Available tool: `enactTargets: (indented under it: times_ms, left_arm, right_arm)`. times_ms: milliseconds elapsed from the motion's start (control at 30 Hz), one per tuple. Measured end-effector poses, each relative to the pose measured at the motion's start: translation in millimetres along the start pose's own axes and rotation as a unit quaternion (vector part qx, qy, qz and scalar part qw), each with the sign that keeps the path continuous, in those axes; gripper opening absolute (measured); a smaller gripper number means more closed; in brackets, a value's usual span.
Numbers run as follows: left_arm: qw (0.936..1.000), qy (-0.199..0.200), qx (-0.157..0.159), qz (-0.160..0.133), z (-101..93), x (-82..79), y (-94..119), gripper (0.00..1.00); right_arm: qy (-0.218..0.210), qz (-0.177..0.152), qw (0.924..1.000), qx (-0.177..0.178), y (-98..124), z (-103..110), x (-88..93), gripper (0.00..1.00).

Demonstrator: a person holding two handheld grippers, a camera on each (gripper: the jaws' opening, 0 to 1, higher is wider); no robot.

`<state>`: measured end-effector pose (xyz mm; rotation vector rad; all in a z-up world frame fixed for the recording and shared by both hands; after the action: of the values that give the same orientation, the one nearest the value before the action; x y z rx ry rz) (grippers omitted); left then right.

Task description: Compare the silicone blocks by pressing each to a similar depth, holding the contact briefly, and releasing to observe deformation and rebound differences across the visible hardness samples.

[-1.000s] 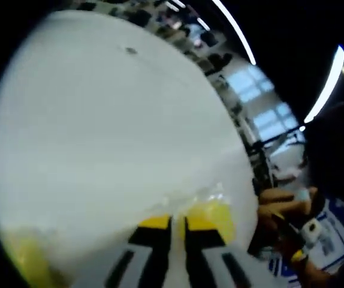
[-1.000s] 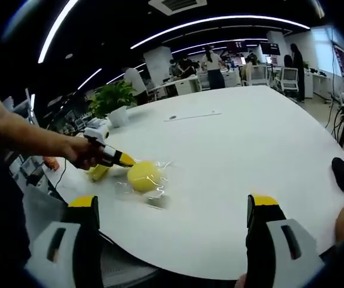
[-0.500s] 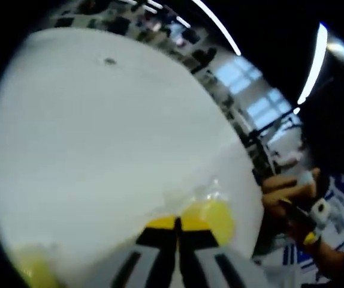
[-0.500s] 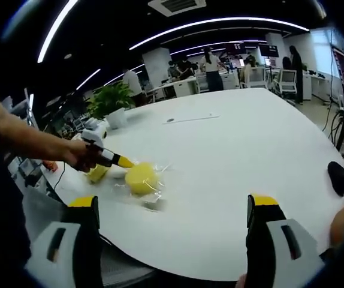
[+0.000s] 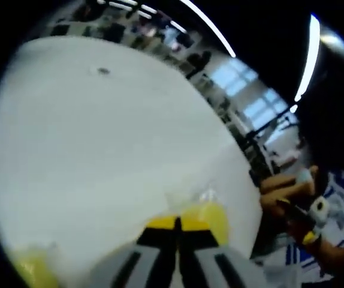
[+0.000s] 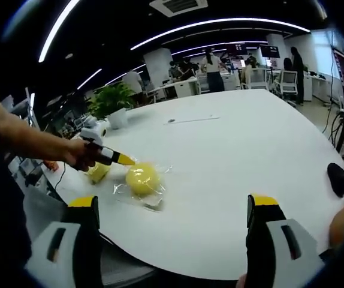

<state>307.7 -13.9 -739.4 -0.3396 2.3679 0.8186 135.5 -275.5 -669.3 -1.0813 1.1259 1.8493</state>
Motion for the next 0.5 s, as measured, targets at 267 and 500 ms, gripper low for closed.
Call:
enactTargets:
  times_ms: [267,500]
  left_arm:
    - [0.9934,-0.109,0.012,-0.032,-16.7,-11.5,3,0.0]
    - [0.985,-0.168,0.025,-0.032,-36.0,-18.2,8,0.0]
  right_arm:
    - [-0.001,0.0,1.0,-0.005,-3,4,0.5,0.96]
    - [0.0,-0.003,0.9999,-0.011,-6,8,-2.7,0.96]
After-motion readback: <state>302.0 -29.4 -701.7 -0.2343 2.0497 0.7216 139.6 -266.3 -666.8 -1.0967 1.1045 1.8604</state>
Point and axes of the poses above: the point that each gripper's makers call its tool centre point, and the gripper's own axes: y roughly backward along the fingers, z roughly to its left, x roughly out of its underside, the point moved 6 cm from there along y, roughly backward along the fingers, and after that the axes turned 8 degrees about -z, right-handed, at the moved point
